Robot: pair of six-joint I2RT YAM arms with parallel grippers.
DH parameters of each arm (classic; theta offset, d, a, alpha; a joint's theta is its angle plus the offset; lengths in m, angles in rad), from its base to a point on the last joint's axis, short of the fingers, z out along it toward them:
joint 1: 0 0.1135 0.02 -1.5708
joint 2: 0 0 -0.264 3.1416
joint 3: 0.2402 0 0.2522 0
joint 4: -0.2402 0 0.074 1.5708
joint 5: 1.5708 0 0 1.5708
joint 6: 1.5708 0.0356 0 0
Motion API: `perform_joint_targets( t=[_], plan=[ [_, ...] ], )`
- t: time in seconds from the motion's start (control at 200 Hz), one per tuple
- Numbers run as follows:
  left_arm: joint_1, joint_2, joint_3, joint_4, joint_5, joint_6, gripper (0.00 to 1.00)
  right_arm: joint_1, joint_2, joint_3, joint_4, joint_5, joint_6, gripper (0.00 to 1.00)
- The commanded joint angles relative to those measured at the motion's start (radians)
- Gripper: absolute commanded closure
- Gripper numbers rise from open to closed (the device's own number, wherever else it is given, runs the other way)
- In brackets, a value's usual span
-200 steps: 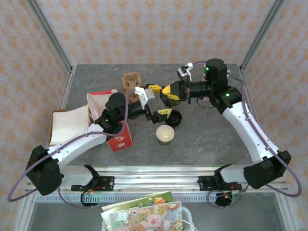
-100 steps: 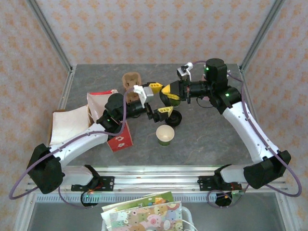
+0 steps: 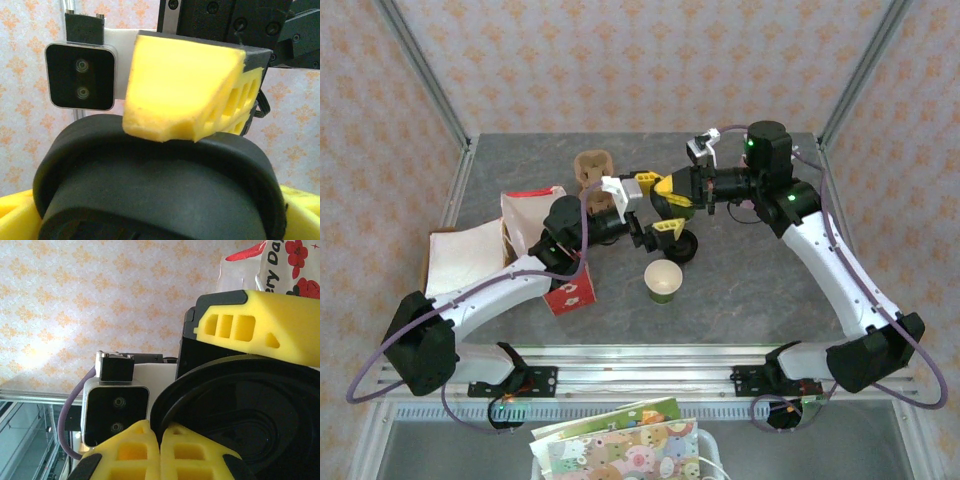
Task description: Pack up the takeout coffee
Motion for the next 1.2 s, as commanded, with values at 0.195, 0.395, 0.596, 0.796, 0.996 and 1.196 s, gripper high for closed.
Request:
perform_joint_targets(
  t=[0.195, 0.395, 0.596, 0.796, 0.996, 1.196],
  plan=[
    [-0.013, -0.026, 0.007, 0.027, 0.008, 0.003, 0.10, 0.005, -0.014, 0.021, 0.038, 0.004, 0.001, 0.98],
    [-0.013, -0.029, 0.011, 0.012, 0.001, 0.008, 0.15, 0.005, -0.011, 0.023, 0.031, 0.007, -0.006, 0.97],
    [-0.013, -0.033, 0.014, -0.005, -0.009, 0.014, 0.18, 0.005, -0.006, 0.031, 0.010, 0.013, -0.020, 0.93],
    [-0.012, -0.055, 0.003, -0.032, -0.039, 0.036, 0.19, -0.009, 0.004, 0.058, -0.050, 0.033, -0.059, 0.81],
    [-0.011, -0.077, 0.023, -0.143, -0.084, 0.082, 0.19, -0.073, -0.003, 0.061, -0.175, 0.052, -0.129, 0.62],
    [-0.012, -0.071, 0.133, -0.425, -0.168, 0.166, 0.23, -0.201, -0.027, 0.036, -0.217, 0.068, -0.127, 0.60]
  ],
)
